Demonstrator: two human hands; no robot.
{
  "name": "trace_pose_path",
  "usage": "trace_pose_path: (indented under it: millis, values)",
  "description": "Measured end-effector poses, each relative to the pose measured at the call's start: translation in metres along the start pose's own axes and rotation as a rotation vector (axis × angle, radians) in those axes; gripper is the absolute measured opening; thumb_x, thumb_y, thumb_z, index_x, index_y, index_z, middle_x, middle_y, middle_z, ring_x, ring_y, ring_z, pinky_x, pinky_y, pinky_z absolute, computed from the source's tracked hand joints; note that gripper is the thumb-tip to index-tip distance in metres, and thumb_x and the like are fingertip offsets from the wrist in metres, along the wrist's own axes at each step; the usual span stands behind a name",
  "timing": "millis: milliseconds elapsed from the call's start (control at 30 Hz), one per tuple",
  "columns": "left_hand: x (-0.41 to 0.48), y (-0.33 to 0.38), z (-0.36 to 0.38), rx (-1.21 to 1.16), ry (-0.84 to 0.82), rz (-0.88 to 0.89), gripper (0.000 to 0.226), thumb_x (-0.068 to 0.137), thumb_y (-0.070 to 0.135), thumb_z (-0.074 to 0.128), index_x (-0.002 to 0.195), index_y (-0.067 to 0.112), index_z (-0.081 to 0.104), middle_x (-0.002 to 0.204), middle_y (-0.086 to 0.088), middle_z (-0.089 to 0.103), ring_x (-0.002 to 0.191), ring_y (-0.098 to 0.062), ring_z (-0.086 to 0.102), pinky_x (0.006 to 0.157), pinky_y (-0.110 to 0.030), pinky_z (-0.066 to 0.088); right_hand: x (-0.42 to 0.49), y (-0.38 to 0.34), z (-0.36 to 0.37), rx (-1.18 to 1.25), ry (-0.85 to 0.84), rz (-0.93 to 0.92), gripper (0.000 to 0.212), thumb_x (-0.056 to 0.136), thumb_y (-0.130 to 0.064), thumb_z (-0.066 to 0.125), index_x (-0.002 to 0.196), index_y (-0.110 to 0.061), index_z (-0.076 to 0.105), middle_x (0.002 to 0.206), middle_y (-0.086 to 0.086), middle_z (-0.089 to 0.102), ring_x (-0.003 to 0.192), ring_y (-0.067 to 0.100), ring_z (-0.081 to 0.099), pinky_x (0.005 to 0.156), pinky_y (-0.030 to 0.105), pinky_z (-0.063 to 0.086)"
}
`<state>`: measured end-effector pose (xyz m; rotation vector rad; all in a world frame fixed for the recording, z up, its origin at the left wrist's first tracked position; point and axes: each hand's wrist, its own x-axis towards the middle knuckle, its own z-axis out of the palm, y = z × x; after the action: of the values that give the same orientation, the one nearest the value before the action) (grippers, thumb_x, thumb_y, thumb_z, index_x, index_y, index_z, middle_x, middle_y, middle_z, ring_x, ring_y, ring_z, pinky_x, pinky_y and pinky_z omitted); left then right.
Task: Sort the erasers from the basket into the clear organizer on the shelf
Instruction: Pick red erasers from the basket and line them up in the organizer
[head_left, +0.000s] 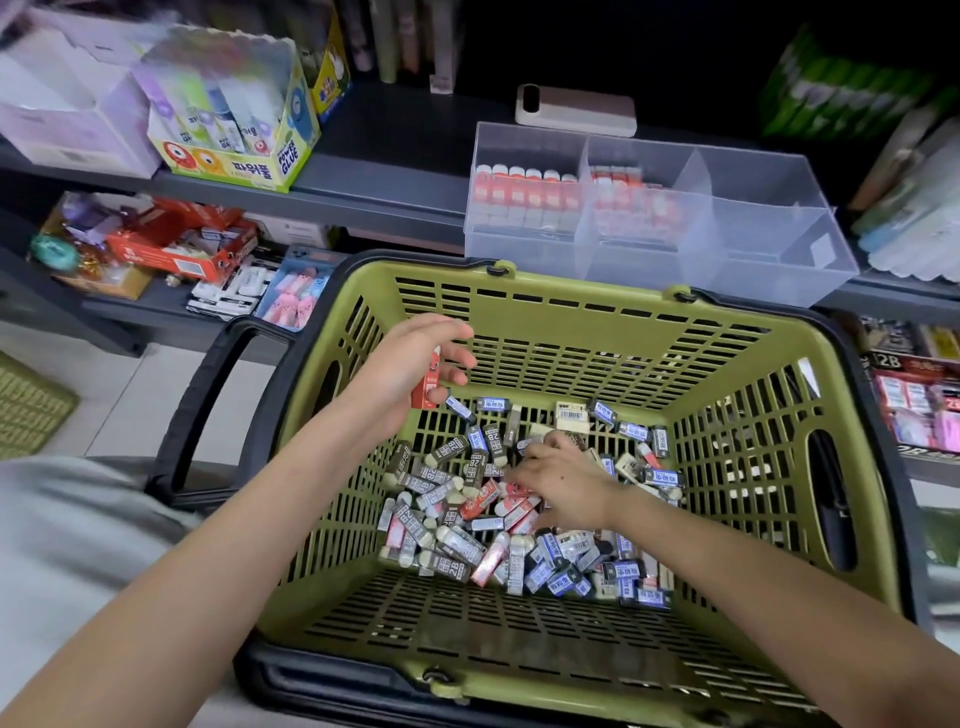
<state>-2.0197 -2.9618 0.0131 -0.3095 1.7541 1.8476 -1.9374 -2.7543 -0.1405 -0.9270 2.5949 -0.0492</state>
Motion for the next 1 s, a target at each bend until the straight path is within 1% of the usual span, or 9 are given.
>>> trace_pose_path:
  millis: [167,267,367,467,667,767,867,933,1000]
  values:
    - [0.000,-0.002,-0.001,0.009,-0.005,0.022,0.015,0.092,0.018,0.056,0.102,0.008,0.062,0.071,-0.005,0.062,0.052,-0.012,0.054,0.037,-0.017,0.031,0.012,-0.008,-0.011,-0.043,-0.114,0.051,0.062,0.065,-0.061,0.070,0.110,-0.020,0.059,0.089,-0.007,0.061,0.091,0.014,0.043,0.074,0.029,0.010]
    - [0.000,-0.003,-0.002,0.006,-0.009,0.023,0.014,0.092,0.017,0.056,0.101,0.008,0.061,0.071,-0.005,0.062,0.052,-0.012,0.054,0.037,-0.017,0.031,0.016,-0.013,-0.024,-0.017,-0.265,0.096,0.063,0.067,-0.062,0.068,0.118,-0.026,0.059,0.085,-0.009,0.059,0.093,0.015,0.044,0.079,0.032,0.016]
    - [0.001,-0.002,-0.001,0.012,-0.016,0.017,0.019,0.091,0.016,0.058,0.107,0.006,0.060,0.071,-0.005,0.062,0.052,-0.012,0.054,0.037,-0.017,0.032,0.017,-0.019,-0.029,-0.079,-0.382,0.075,0.050,0.068,-0.061,0.068,0.096,-0.021,0.063,0.085,-0.005,0.061,0.090,0.017,0.050,0.082,0.035,0.021]
    - [0.003,-0.002,-0.001,0.022,-0.021,0.025,0.018,0.090,0.016,0.058,0.106,0.007,0.061,0.070,-0.003,0.062,0.051,-0.011,0.054,0.037,-0.017,0.032,0.018,-0.027,-0.027,-0.075,-0.383,0.096,0.040,0.074,-0.053,0.069,0.066,-0.020,0.047,0.073,-0.005,0.053,0.081,0.018,0.050,0.088,0.037,0.022]
    - [0.006,-0.010,-0.001,-0.047,-0.009,-0.049,0.015,0.089,0.012,0.060,0.103,0.007,0.059,0.065,-0.002,0.064,0.051,-0.011,0.056,0.039,-0.018,0.036,0.010,-0.032,-0.022,-0.005,-0.248,0.113,0.032,0.079,-0.040,0.067,0.065,-0.021,0.046,0.077,-0.004,0.054,0.080,0.017,0.049,0.102,0.039,0.019]
    - [0.005,-0.022,0.000,-0.026,-0.006,-0.122,0.015,0.087,0.011,0.061,0.101,0.007,0.055,0.069,-0.003,0.062,0.055,-0.010,0.056,0.045,-0.019,0.041,-0.002,-0.026,-0.038,0.277,-0.142,0.249,0.031,0.084,-0.045,0.061,0.065,-0.024,0.049,0.065,-0.007,0.047,0.074,0.015,0.046,0.091,0.032,0.029]
    - [0.000,-0.029,0.008,0.053,-0.077,-0.136,0.033,0.079,0.024,0.069,0.103,0.006,0.054,0.075,0.000,0.056,0.058,-0.007,0.050,0.051,-0.018,0.040,-0.015,-0.025,-0.071,0.935,0.051,0.413,0.032,0.086,-0.042,0.061,0.069,-0.015,0.059,0.061,-0.006,0.055,0.058,0.009,0.051,0.067,0.021,0.042]
    - [-0.003,-0.030,0.015,0.075,-0.133,-0.101,0.052,0.067,0.039,0.074,0.109,0.013,0.056,0.086,-0.001,0.057,0.072,-0.011,0.052,0.063,-0.023,0.041,-0.021,-0.030,-0.094,1.331,0.118,0.406,0.027,0.088,-0.037,0.060,0.071,-0.016,0.062,0.061,-0.006,0.062,0.053,0.007,0.054,0.056,0.018,0.044]
    - [-0.005,-0.032,0.021,0.127,-0.212,-0.052,0.060,0.063,0.050,0.077,0.114,0.024,0.059,0.098,-0.003,0.060,0.086,-0.017,0.053,0.076,-0.033,0.041,-0.023,-0.036,-0.110,1.522,0.111,0.371,0.020,0.088,-0.032,0.063,0.073,-0.018,0.061,0.060,-0.002,0.063,0.047,0.009,0.049,0.047,0.020,0.041]
